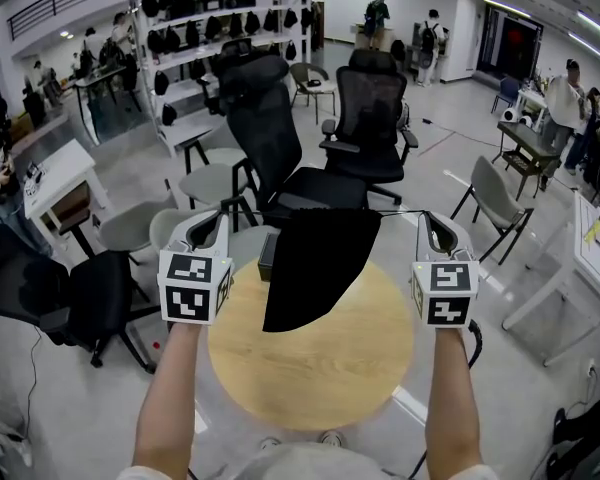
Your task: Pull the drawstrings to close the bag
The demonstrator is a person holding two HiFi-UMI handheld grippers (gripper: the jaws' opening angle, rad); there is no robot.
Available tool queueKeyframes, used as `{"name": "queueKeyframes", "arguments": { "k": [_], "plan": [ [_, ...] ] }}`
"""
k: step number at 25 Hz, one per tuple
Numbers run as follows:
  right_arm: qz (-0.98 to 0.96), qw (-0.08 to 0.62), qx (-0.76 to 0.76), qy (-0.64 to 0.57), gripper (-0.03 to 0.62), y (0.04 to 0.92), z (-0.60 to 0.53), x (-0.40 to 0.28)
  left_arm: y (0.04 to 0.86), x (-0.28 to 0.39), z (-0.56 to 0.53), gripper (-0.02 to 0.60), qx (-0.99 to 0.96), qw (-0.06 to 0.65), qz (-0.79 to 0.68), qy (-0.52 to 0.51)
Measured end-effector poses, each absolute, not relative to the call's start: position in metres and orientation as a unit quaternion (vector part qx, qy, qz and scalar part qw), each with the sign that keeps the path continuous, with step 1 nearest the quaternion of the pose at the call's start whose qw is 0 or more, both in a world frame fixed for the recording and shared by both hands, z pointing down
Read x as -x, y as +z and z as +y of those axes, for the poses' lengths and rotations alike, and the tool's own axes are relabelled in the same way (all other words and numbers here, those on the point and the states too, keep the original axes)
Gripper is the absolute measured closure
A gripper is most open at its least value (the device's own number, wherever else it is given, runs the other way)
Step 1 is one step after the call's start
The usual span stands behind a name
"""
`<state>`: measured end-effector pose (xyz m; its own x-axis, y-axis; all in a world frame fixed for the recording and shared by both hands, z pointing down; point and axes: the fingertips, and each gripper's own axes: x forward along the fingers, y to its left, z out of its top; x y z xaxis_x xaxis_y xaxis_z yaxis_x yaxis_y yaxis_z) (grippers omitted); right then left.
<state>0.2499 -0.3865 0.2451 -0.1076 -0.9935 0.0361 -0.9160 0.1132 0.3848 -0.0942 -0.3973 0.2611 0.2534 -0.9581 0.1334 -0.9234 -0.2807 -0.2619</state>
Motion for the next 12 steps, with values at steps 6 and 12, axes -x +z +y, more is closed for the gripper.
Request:
{"name": "queueKeyframes", "arguments": {
  "k": [6,12],
  "plan": [
    [-0.722,0.147,-0.665,-0.125,0.589,0.25,-0.387,-0.261,0.26,0.103,-0.397,0.574,0.783,0.06,0.605,-0.131],
    [-0.716,0.144,-0.672,-0.124,0.589,0.251,-0.385,-0.266,0.261,0.114,-0.395,0.574,0.776,0.056,0.616,-0.127]
  ]
}}
